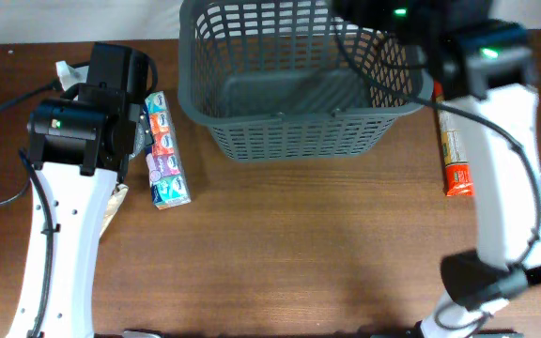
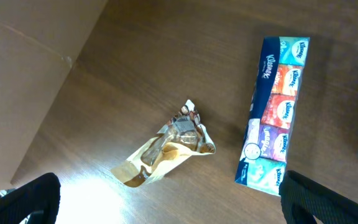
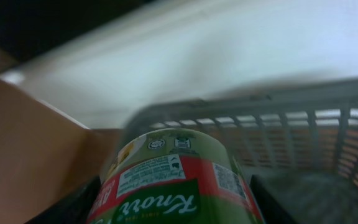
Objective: Pack container
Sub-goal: 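Lift the jar and carry it with the right gripper to the basket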
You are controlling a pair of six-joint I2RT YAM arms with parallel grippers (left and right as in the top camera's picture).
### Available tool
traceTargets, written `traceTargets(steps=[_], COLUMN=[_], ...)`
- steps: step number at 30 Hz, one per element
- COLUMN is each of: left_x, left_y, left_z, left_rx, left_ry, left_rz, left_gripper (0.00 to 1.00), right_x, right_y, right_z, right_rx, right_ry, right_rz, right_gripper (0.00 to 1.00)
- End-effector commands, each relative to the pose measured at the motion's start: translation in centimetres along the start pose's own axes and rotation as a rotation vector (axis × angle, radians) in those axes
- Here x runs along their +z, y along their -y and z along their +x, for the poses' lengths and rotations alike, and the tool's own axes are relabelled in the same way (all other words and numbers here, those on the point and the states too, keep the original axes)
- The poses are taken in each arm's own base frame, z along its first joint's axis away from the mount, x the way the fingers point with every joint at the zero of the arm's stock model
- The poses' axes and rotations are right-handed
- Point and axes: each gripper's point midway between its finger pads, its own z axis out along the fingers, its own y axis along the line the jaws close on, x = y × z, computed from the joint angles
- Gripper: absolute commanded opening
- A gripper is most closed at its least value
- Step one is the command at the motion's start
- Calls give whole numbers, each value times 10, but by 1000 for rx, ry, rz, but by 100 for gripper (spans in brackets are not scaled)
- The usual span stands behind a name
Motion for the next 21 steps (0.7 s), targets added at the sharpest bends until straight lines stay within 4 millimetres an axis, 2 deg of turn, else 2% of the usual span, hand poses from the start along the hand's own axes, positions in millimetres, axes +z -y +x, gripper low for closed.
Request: traceTargets(steps=[1,6,10,17,21], left_x=[3,3,3,3,3], left_y=[-1,-2,-2,-2,0], left_z=[4,5,5,5,6], left_rx=[16,17,17,17,17], left_ry=[-23,-25,-25,-25,-30], left_rz=[-12,-13,-13,-13,-3], left_gripper=[100,99,100,100,99], right_x=[44,91,115,132,137], right_y=[34,67,92,135,150], right_z=[15,60,92,138,155], right_rx=[-8,16,15,1,2], right_ry=[-22,-159,-255,-388,-437], right_rz=[144,205,257,394,444], right_gripper=[4,4,4,4,4])
